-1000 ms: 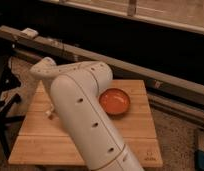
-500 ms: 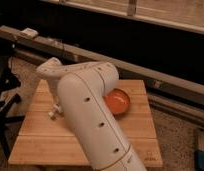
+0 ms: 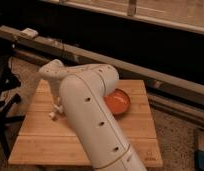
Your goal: Place the bottle in the ceramic bowl
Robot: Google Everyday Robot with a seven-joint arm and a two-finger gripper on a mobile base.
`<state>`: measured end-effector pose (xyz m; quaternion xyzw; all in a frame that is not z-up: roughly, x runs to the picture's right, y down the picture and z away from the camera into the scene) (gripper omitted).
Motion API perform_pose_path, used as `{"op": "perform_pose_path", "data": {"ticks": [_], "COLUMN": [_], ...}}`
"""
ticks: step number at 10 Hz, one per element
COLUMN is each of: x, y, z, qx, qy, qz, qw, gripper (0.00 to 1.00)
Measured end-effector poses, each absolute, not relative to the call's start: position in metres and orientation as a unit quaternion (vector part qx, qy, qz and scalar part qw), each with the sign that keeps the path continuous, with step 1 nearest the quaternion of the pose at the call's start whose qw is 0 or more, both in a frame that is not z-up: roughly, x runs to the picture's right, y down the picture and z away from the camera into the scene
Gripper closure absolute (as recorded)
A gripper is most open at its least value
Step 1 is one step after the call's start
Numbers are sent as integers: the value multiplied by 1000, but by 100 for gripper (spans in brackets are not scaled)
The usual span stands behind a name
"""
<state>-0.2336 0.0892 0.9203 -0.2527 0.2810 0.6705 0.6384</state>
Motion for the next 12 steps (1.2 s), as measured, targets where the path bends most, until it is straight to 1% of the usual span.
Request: {"op": "perform_pose_path", "data": {"ticks": [1, 2, 3, 4, 5, 6, 7, 9, 10, 12], "x": [-235, -236, -238, -238, -238, -236, -233, -227, -210, -168], "y": [89, 89, 88, 84, 77, 68, 59, 39, 28, 12], "z": [920, 919, 916, 910, 902, 892, 881, 854, 842, 831], "qx": [-257, -261, -267, -271, -276, -279, -278, -270, -262, -244], "qy": [282, 282, 279, 274, 265, 254, 245, 233, 236, 247], "qz": [668, 667, 666, 667, 669, 671, 672, 673, 676, 684], "qw": [638, 638, 638, 638, 638, 638, 641, 648, 648, 641], "gripper": [53, 62, 74, 82, 92, 98, 100, 100, 100, 100]}}
